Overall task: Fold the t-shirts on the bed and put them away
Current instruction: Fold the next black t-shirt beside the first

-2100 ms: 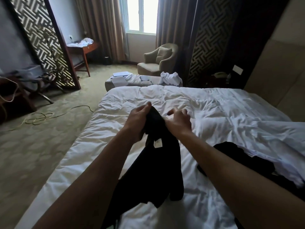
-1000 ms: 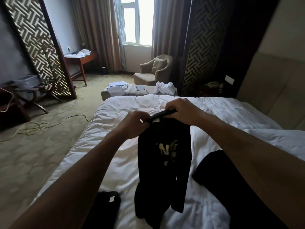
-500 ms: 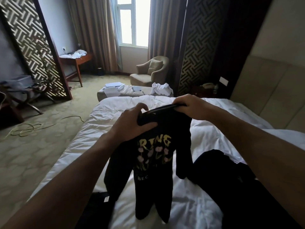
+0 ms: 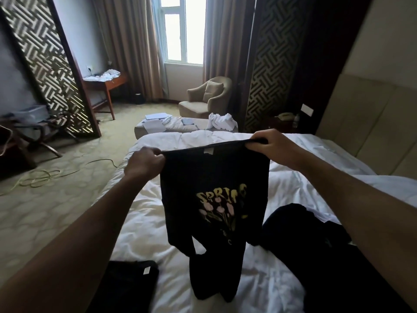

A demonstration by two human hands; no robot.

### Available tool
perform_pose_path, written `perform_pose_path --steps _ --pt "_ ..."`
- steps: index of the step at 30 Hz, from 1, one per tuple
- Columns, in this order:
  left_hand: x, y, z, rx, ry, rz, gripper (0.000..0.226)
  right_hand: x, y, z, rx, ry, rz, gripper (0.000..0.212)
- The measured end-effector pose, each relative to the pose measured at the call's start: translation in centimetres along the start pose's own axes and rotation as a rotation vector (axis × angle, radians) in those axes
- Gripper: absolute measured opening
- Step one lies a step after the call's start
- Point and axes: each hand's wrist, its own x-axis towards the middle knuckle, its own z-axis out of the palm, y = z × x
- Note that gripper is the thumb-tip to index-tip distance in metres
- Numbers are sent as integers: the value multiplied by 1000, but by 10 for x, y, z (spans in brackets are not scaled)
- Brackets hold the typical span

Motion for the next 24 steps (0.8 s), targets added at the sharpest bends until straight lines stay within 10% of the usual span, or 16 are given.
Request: perform_pose_path --steps 6,14,24 --pt "8 25 2 -947 -116 -260 35 -1 -5 2 258 53 62 27" --pt "21 55 -31 -1175 174 -74 31 10 -41 -19 123 -57 -10 24" --pt "16 148 -54 -955 -143 133 18 24 -105 9 11 -123 -306 14"
